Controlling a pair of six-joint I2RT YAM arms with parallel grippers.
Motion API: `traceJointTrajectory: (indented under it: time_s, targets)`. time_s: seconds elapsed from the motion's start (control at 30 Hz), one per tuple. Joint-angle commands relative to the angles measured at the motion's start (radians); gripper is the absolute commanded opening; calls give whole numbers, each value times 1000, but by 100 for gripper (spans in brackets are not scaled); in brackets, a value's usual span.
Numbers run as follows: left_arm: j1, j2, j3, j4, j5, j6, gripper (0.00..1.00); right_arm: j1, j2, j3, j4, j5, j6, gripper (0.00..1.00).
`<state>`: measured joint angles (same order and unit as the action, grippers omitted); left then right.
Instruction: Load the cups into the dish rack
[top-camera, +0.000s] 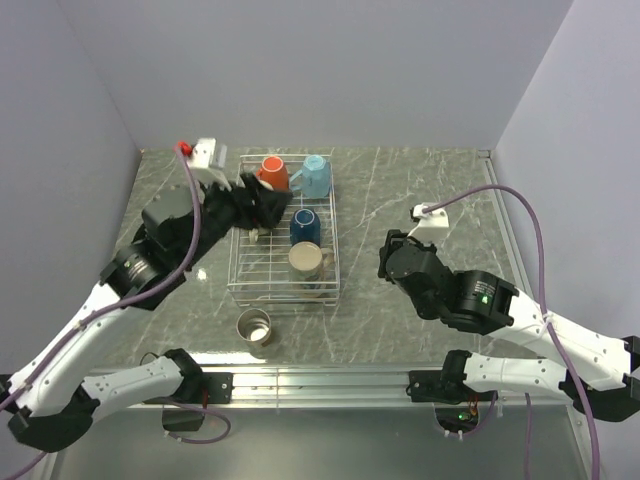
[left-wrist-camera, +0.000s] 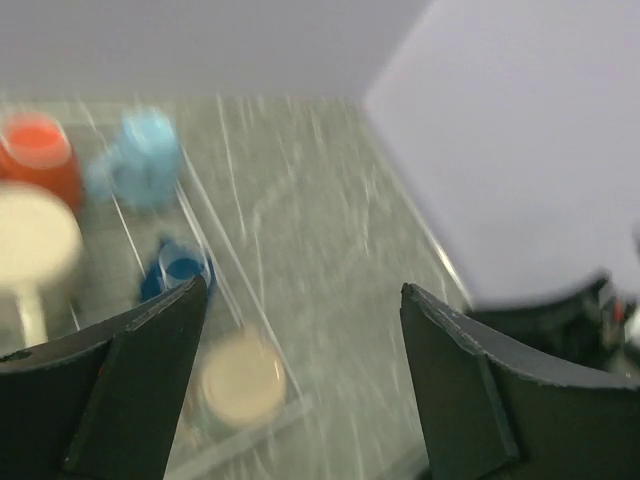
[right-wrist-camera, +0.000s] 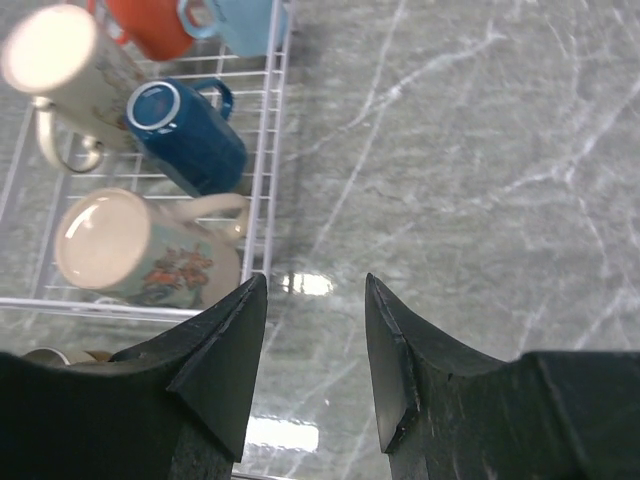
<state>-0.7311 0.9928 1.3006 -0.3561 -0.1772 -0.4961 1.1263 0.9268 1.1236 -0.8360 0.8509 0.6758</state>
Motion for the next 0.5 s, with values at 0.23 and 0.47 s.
traceJointTrajectory:
  time_s: [0.23, 0.47]
  targets:
    - [-229, -69, -291, -465, 110, -446, 82, -26, -3, -53, 160, -99, -104, 51]
    - [-333, 4, -388, -514, -39, -624, 79, -30, -42, -67, 134, -95, -116, 51]
